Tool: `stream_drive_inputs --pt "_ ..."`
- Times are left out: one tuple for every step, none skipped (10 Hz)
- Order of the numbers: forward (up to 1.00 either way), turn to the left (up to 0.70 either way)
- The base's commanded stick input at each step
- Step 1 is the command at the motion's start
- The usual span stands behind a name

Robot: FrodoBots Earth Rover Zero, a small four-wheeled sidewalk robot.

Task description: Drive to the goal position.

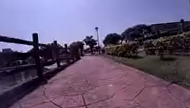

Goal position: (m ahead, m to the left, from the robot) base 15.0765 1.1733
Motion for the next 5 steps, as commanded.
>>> stream_drive_inputs --pt "1.0 0.01" --pt "1.0 0.01" --pt "1.0 0.01" --pt "1.0 0.01" --pt "1.0 0.08"
